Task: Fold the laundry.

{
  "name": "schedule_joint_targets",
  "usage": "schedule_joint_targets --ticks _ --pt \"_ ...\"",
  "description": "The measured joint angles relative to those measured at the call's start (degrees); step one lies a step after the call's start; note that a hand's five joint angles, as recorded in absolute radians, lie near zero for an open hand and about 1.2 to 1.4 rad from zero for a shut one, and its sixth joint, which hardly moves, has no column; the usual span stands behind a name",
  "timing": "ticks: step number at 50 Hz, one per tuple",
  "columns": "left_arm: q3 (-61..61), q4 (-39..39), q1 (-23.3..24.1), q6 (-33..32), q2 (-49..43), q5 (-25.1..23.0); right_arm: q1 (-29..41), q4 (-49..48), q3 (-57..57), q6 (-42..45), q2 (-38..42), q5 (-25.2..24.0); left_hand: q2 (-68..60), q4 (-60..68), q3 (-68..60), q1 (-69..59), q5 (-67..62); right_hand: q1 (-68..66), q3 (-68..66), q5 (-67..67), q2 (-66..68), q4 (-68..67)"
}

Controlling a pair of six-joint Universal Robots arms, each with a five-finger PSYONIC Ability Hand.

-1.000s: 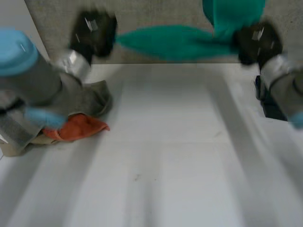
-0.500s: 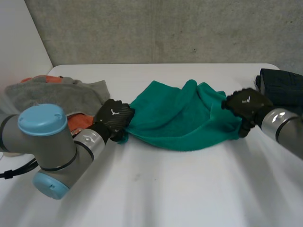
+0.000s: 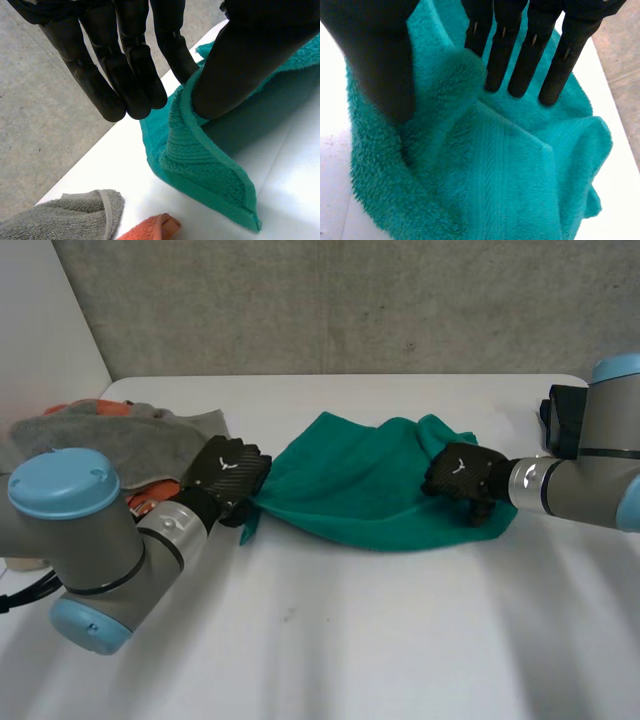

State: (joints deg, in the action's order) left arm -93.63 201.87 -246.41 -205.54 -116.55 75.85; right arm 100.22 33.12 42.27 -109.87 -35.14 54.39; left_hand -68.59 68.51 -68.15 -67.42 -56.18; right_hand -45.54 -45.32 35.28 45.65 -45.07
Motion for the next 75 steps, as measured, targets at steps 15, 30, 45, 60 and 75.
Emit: schedule_joint_targets --ticks 15,30,45,60,75 --pt "-0.1 -6.6 -0.5 -0.7 3.2 0.1 -3.1 -0.3 12.0 -11.4 -15.0 12.5 0.0 0.0 0.0 0.0 0.0 -19.7 -22.6 21.5 21.6 -23.3" --pt "3.5 -29.0 0.3 -4.7 2.9 0.1 -5.9 6.6 35.0 -5.6 -29.8 20.8 0.0 0.0 0.0 0.0 0.0 -19.7 -22.7 23.5 21.6 -23.3" --pt "38.5 -0.5 0.9 -0.4 -1.1 5.3 -0.7 -36.4 5.9 -37.4 -27.3 25.3 0.0 0.0 -0.1 0.0 -0.5 -19.7 -22.9 23.5 21.6 -23.3" --pt "32.3 -1.9 0.5 6.0 2.4 4.2 0.6 -45.3 13.5 -43.2 -30.6 24.3 0.0 0.0 -0.1 0.0 -1.0 -19.7 -22.9 23.6 21.6 -23.3" --pt "0.1 3.7 -2.3 -1.2 -1.6 -1.5 -1.7 -39.4 42.0 -37.4 -25.3 19.3 0.0 0.0 -0.1 0.0 -1.0 -19.7 -22.9 23.6 21.6 -23.3"
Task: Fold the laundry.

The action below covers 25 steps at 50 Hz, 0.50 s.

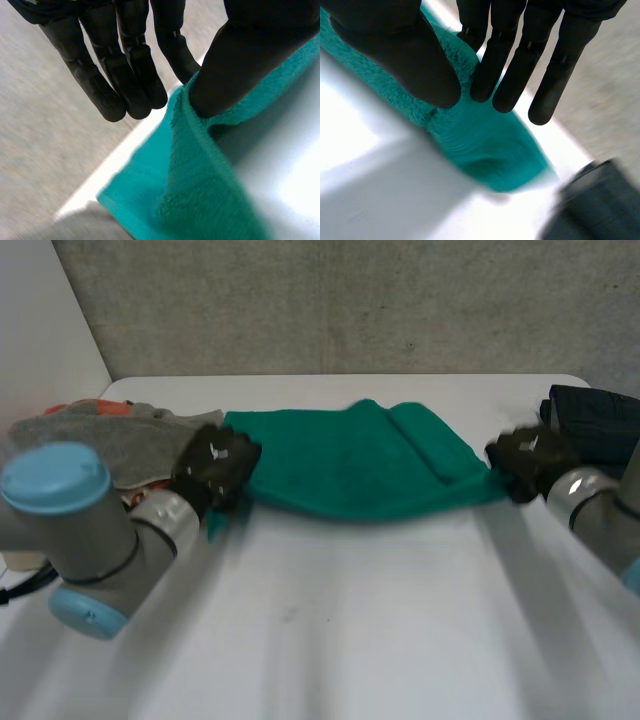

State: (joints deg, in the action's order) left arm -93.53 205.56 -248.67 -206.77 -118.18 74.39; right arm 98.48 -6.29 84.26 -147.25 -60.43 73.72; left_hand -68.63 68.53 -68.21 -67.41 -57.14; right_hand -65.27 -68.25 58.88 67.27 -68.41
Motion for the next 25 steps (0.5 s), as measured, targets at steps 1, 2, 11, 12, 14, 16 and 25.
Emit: schedule_joint_targets --ticks 1,2,11,12,14,16,25 --pt "-0.9 0.9 -0.3 -0.6 -1.1 -0.5 0.0 -0.1 1.4 0.5 0.5 -0.5 0.0 0.0 0.0 0.0 0.0 0.0 0.0 0.0 0.0 0.0" --pt "-1.4 1.5 -0.6 -0.9 -1.9 -0.9 -0.1 -0.1 2.3 0.8 0.7 -0.7 0.0 0.0 0.0 0.0 0.0 0.0 0.0 0.0 0.0 0.0" --pt "-1.0 4.4 -3.2 -3.8 -6.3 -0.7 0.3 -0.6 5.9 0.4 -0.6 -1.5 13.2 -12.9 12.6 12.9 11.5 0.0 0.0 0.0 0.0 0.0" --pt "-0.9 4.4 -3.4 -3.8 -6.4 -0.5 0.4 -0.6 6.0 0.1 -1.0 -1.5 17.1 -16.7 16.3 16.5 15.3 0.0 0.0 0.0 0.0 0.0" --pt "-0.6 4.4 -3.9 -3.7 -6.3 0.0 0.4 -0.6 6.3 -0.5 -1.7 -1.5 20.8 -20.7 20.1 19.9 19.3 0.0 0.0 0.0 0.0 0.0" --pt "-0.4 4.4 -4.4 -3.6 -6.2 0.6 0.3 -0.6 6.7 -1.2 -2.5 -1.4 22.3 -22.3 21.6 21.0 21.1 0.0 0.0 0.0 0.0 0.0" --pt "-1.1 4.0 -5.7 -2.9 -4.5 2.9 -1.2 -0.3 7.7 -1.9 -3.5 -1.0 22.0 -21.8 21.5 20.6 21.0 0.0 0.0 0.0 0.0 0.0"
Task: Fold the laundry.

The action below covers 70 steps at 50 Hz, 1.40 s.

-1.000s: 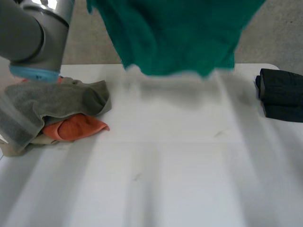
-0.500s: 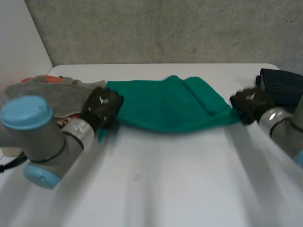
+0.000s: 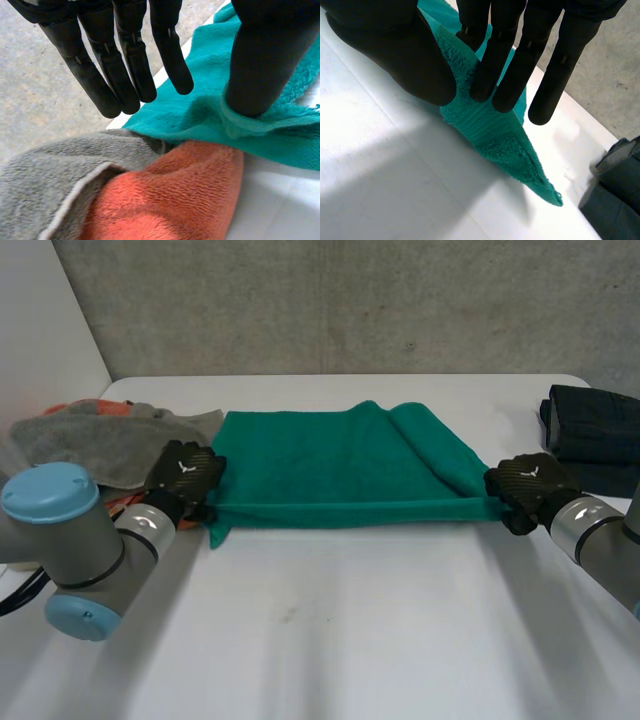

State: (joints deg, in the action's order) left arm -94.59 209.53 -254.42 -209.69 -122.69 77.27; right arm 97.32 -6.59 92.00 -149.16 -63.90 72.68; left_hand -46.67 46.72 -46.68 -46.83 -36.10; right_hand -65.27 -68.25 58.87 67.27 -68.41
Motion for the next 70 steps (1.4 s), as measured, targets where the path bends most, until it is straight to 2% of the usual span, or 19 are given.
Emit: schedule_joint_targets --ticks 10,19,26,28,29,31,32,33,37,38,41,46,53,56,60,65,70 --pt "-0.2 -3.7 0.2 1.5 5.4 -0.9 0.0 1.1 1.1 0.1 -1.5 0.1 -21.2 21.1 -20.8 -19.6 -20.7 0.0 0.0 0.0 0.0 0.0" --pt "-0.9 -10.3 -0.2 1.5 8.6 -2.5 0.8 6.4 1.0 1.4 -3.6 0.1 -21.9 21.8 -21.5 -19.6 -21.0 0.0 0.0 0.0 0.0 0.0" --pt "-2.5 -18.5 -0.8 -1.3 8.6 -4.8 0.6 18.5 -1.0 8.6 -3.8 0.1 -21.9 21.8 -21.5 -19.6 -21.0 0.0 0.0 0.0 0.0 0.0" --pt "-2.6 -19.5 -0.8 -2.3 8.2 -5.2 0.5 20.1 -1.7 9.9 -3.7 -0.1 -21.9 21.8 -21.5 -19.6 -21.0 1.9 4.2 -4.1 -3.7 3.7" --pt "-2.6 -20.0 -0.9 -2.9 7.9 -5.5 0.4 20.8 -2.3 10.6 -3.6 -0.3 -21.9 21.8 -21.5 -19.6 -21.0 8.5 11.3 -11.9 -10.7 11.3" --pt "-2.5 -20.3 -0.9 -3.6 7.6 -5.7 0.3 21.1 -3.4 11.5 -3.5 -1.1 -21.9 21.8 -21.5 -19.6 -21.0 24.5 27.1 -28.2 -26.9 27.1" --pt "-2.5 -20.4 -0.9 -3.7 7.6 -5.7 0.2 21.1 -3.7 11.6 -3.5 -1.3 -21.9 21.8 -21.5 -19.6 -21.0 27.1 28.8 -29.9 -29.3 28.8" --pt "-2.4 -20.5 -0.8 -4.1 7.4 -5.9 0.0 20.8 -4.8 12.2 -3.4 -2.4 -21.9 21.8 -21.5 -19.6 -21.0 33.6 36.1 -37.6 -35.4 36.3" --pt "-2.2 -20.4 -0.7 -4.1 7.4 -6.0 -0.8 19.5 -7.9 13.9 -2.9 -6.3 -21.9 21.8 -21.5 -19.6 -21.0 37.9 40.7 -43.1 -39.8 41.3" --pt "-2.2 -20.4 -0.7 -4.1 7.4 -6.0 -0.8 19.5 -7.9 13.9 -2.9 -6.3 -21.9 21.8 -21.5 -19.6 -21.0 37.9 40.7 -43.1 -39.8 41.3" --pt "-2.1 -20.2 -0.7 -3.6 7.6 -6.0 -1.8 19.8 -11.9 18.0 -1.3 -10.9 -21.9 21.8 -21.5 -19.6 -21.0 38.8 41.3 -44.4 -40.7 42.5" --pt "-2.1 -20.1 -0.8 -3.2 8.0 -6.1 -3.4 25.2 -18.5 27.2 2.6 -15.1 -21.9 21.8 -21.5 -19.6 -21.0 38.8 41.3 -44.5 -40.7 42.5" --pt "-2.1 -20.1 -0.9 -3.0 8.2 -6.1 -5.3 37.9 -28.3 36.8 9.1 -15.3 -21.9 21.8 -21.5 -19.6 -21.0 38.5 41.2 -41.8 -40.6 42.2" --pt "-2.1 -20.1 -0.9 -3.0 8.3 -6.1 -5.5 40.8 -30.9 36.0 11.0 -14.4 -21.9 21.8 -21.5 -19.6 -21.0 38.0 40.7 -40.2 -39.8 40.4" --pt "-2.1 -20.1 -0.9 -3.0 8.3 -6.2 -5.6 42.6 -33.5 30.8 13.2 -12.6 -21.9 21.8 -21.5 -19.6 -21.0 33.7 36.8 -36.9 -35.6 36.8" --pt "-2.1 -20.1 -1.1 -3.0 8.4 -6.3 -5.3 39.3 -33.7 24.3 14.5 -11.0 -21.9 21.8 -21.5 -19.6 -21.0 29.5 32.3 -32.8 -31.4 32.5" --pt "-2.1 -20.1 -1.4 -2.9 8.6 -6.4 -4.7 35.6 -33.0 22.6 15.5 -9.6 -21.9 21.8 -21.5 -19.6 -21.0 29.7 32.4 -33.0 -31.6 32.6"
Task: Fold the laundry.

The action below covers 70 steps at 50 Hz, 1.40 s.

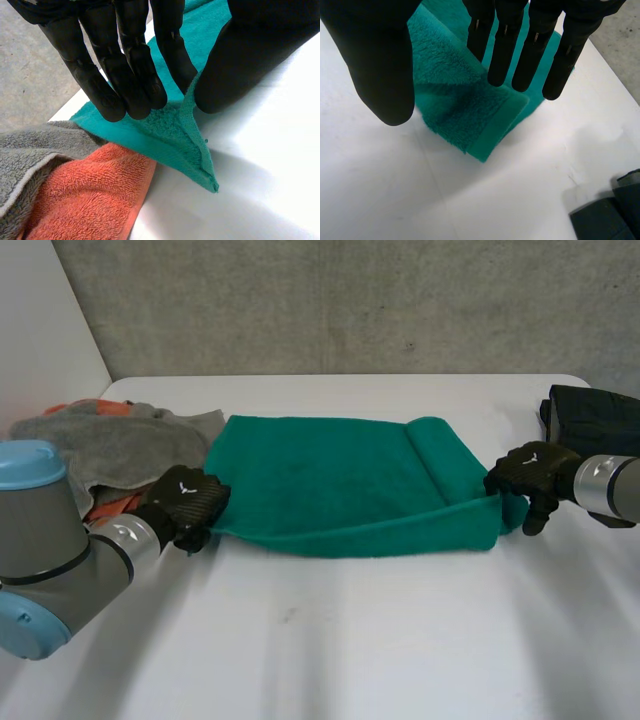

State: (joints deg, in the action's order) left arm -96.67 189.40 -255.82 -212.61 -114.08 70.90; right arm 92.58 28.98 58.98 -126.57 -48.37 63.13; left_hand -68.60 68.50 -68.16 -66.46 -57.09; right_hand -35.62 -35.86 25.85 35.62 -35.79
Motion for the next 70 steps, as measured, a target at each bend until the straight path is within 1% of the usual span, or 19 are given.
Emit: schedule_joint_targets --ticks 5,6,9,13,15,19,23,26,32,38,50,51,52,54,56,58,61,65,70 --pt "0.0 0.0 -0.2 0.1 0.1 -0.1 0.4 -2.9 -0.3 0.2 1.4 1.4 0.0 0.0 0.0 0.0 0.0 3.3 3.8 -4.8 -3.7 3.6" --pt "0.0 0.0 -0.2 0.2 0.1 -0.2 0.5 -3.8 -0.7 0.2 1.9 1.8 0.0 0.0 0.0 0.0 0.0 7.1 7.6 -8.7 -7.5 7.4" --pt "0.0 0.0 -0.2 0.2 0.1 -0.2 0.7 -5.5 -1.4 -0.3 2.6 2.4 0.0 0.0 0.0 0.0 0.0 11.1 11.0 -12.7 -11.0 11.5" --pt "0.0 -0.1 -0.1 0.3 0.2 -0.2 1.3 -8.2 -3.4 -2.9 3.7 3.3 0.0 0.0 0.0 0.0 0.0 16.5 16.9 -18.4 -16.0 17.1" --pt "0.0 -0.1 -0.1 0.3 0.3 -0.2 1.5 -8.6 -4.0 -4.0 3.8 3.5 0.0 0.0 0.0 0.0 0.0 17.2 17.9 -19.2 -16.8 17.6" --pt "-0.2 -0.3 -0.2 0.3 0.6 -0.3 2.0 -8.1 -5.9 -7.3 3.4 4.3 0.0 0.0 0.0 0.0 0.0 15.4 15.8 -15.9 -15.6 15.9" --pt "-0.5 -0.6 -0.6 0.3 1.1 -0.4 2.2 -5.8 -9.2 -13.4 2.1 5.6 0.0 0.0 0.0 0.0 0.0 4.3 4.8 -4.6 -4.5 4.8" --pt "-0.6 -0.7 -0.8 0.2 1.3 -0.5 2.2 -4.2 -11.2 -16.0 1.9 6.1 0.0 0.0 0.0 0.0 0.0 2.6 2.7 -2.6 -2.5 2.7" --pt "-0.6 -1.2 -1.0 0.2 1.8 -0.8 2.2 0.5 -16.6 -18.9 4.2 7.1 0.0 0.0 0.0 0.0 0.0 3.0 3.3 -3.8 -3.0 2.9" --pt "-0.7 -1.7 -1.0 0.3 2.5 -1.1 2.6 4.8 -24.1 -18.7 11.2 8.3 0.0 0.0 0.0 0.0 0.0 8.0 8.2 -9.8 -8.5 8.5" --pt "-0.3 -1.5 -1.1 0.1 2.2 -1.3 4.6 5.9 -30.5 -18.9 19.5 9.3 0.0 0.0 0.0 0.0 0.0 10.8 11.1 -13.2 -11.0 11.9" --pt "-0.2 -1.5 -1.2 0.1 2.0 -1.3 4.8 5.8 -30.7 -19.0 19.9 9.3 0.0 0.0 0.0 0.0 0.0 9.4 9.8 -11.0 -9.6 10.3" --pt "0.0 -1.5 -1.2 0.0 1.9 -1.3 4.8 5.8 -30.7 -19.0 20.1 9.3 0.0 0.0 0.0 0.0 0.0 4.9 5.3 -6.5 -5.1 6.2" --pt "0.2 -1.5 -1.3 0.0 1.6 -1.2 5.0 5.7 -30.7 -19.1 20.5 9.3 0.0 0.0 0.0 0.0 0.0 -5.9 -5.3 5.1 5.9 -5.1" --pt "0.5 -1.5 -1.5 0.1 1.4 -1.1 5.1 5.7 -30.5 -19.1 20.6 9.2 0.0 0.0 0.0 0.0 0.0 -23.1 -22.8 22.3 23.9 -22.7" --pt "0.7 -1.6 -1.6 0.1 1.3 -1.0 5.0 5.9 -30.0 -19.1 20.3 9.2 0.0 0.0 0.0 0.0 0.0 -28.7 -30.3 29.5 30.9 -30.6" --pt "0.8 -2.0 -1.9 0.2 1.5 -1.0 4.6 6.7 -28.7 -19.0 19.1 9.0 0.0 0.0 0.0 0.0 0.0 -28.7 -31.5 30.3 31.2 -32.3" --pt "0.7 -3.9 -2.4 0.1 2.7 -1.0 2.7 9.7 -23.6 -17.5 13.9 8.6 0.0 0.0 0.0 0.0 0.0 -28.7 -31.5 30.3 31.2 -32.4" --pt "0.3 -10.2 -3.3 -0.4 6.5 -1.1 -1.0 12.9 -11.4 -10.4 3.0 7.8 0.0 0.0 0.0 0.0 0.0 -28.7 -31.7 30.3 31.2 -32.4"
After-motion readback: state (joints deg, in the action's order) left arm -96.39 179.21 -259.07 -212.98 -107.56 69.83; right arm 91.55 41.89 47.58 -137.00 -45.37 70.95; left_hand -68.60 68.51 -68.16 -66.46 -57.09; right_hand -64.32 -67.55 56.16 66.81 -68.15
